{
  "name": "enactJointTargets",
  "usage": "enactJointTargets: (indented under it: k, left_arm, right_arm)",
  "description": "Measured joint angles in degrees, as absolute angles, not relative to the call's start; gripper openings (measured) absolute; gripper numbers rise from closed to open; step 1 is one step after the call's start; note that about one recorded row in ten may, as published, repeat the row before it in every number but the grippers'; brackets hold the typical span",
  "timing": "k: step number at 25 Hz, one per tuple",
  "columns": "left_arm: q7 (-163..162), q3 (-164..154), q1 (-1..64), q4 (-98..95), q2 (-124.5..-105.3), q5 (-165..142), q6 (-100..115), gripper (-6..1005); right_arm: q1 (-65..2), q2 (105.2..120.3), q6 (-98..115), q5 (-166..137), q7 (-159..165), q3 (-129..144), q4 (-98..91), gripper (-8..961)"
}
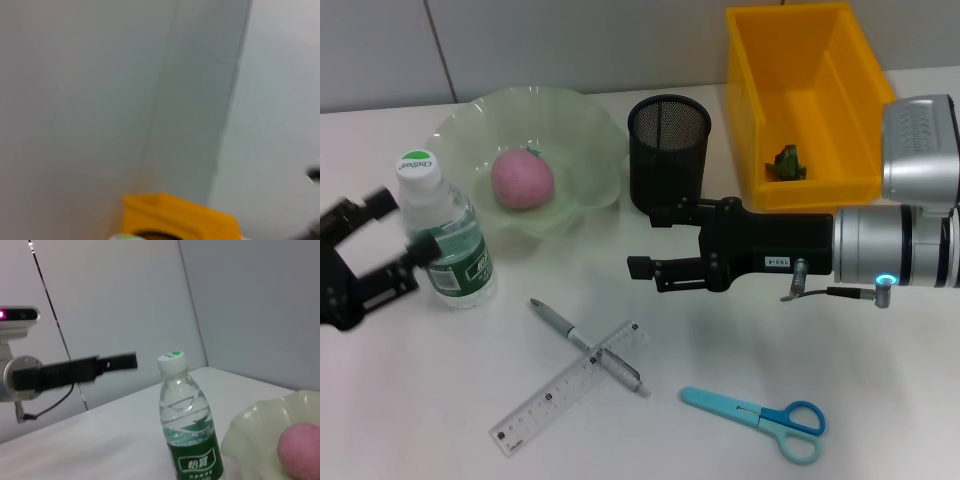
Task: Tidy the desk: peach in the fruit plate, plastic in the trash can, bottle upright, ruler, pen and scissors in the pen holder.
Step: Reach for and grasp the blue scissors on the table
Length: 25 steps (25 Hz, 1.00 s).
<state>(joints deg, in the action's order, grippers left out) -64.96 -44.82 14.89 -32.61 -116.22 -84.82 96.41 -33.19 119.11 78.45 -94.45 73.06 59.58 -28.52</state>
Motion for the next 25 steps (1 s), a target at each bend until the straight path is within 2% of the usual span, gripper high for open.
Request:
enactJointTargets:
  k: [11,15,25]
  left_arm:
    - [-71.2,-44.8,16.0,-38.1,-117.3,-99.1,98.8,839]
    - [-71.1,-44.8,16.4,-39.6,-118.22,-103.3,98.2,838]
    - [-70.1,-46.4,17.1,-39.7,-118.39,-104.1,98.0,836]
  right_arm:
    - [-33.4,119.02,78.8,-94.4,76.7,59.6,-30.4,818]
    - [-33.3,119.0,78.8,-94.5,78.6,59.6,-30.7,819]
    - [-33.2,118.9,79.0,-96.6,81.6,60.2,-31.2,819]
